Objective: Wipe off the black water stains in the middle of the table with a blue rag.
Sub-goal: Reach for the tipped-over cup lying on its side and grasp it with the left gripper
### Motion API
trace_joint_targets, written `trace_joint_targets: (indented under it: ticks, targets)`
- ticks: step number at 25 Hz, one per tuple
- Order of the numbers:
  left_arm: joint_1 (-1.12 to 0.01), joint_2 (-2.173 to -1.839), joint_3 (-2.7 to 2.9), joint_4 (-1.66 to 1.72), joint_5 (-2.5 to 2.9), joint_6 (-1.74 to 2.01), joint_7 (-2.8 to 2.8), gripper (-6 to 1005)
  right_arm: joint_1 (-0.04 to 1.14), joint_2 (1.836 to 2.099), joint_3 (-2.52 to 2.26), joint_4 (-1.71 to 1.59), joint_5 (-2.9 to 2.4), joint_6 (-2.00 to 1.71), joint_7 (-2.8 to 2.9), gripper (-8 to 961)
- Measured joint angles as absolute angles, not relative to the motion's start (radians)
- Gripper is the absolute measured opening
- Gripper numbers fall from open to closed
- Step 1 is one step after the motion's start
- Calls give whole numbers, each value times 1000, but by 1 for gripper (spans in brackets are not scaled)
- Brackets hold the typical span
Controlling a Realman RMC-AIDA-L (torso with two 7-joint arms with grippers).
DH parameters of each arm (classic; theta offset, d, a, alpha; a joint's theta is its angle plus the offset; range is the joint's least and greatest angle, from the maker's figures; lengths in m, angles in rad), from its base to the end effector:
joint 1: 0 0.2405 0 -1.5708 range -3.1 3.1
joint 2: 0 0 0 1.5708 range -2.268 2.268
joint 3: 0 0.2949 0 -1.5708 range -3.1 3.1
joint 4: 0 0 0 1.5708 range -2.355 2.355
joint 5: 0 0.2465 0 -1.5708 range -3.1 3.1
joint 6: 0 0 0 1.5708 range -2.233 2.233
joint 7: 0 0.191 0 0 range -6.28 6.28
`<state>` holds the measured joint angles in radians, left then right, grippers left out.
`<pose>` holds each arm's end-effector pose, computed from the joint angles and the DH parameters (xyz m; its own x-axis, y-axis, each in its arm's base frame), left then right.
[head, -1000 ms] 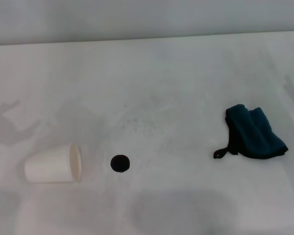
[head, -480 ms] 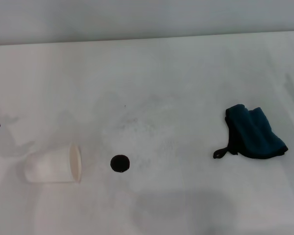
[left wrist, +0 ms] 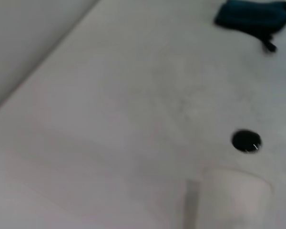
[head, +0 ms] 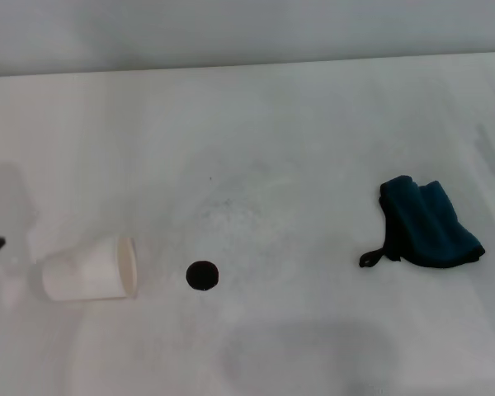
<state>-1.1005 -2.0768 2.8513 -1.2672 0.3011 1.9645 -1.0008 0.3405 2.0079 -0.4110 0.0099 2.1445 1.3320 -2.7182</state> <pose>-0.2960 0.3992 0.0778 0.9528 0.2657 -0.1468 0.2176 -0.9350 -0.2801 0.4519 0.3532 0.0166 0.6236 0.0621 -0.7793 -0.7800 -0.0163 -0.6255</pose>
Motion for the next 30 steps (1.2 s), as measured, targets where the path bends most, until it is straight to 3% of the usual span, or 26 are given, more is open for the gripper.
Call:
trace_joint_targets:
  ticks: [30]
  targets:
    - [-1158,-2081,2850,-725,545,1607,-904,892,326,2008,-411,18,2144,1342,-2718,868]
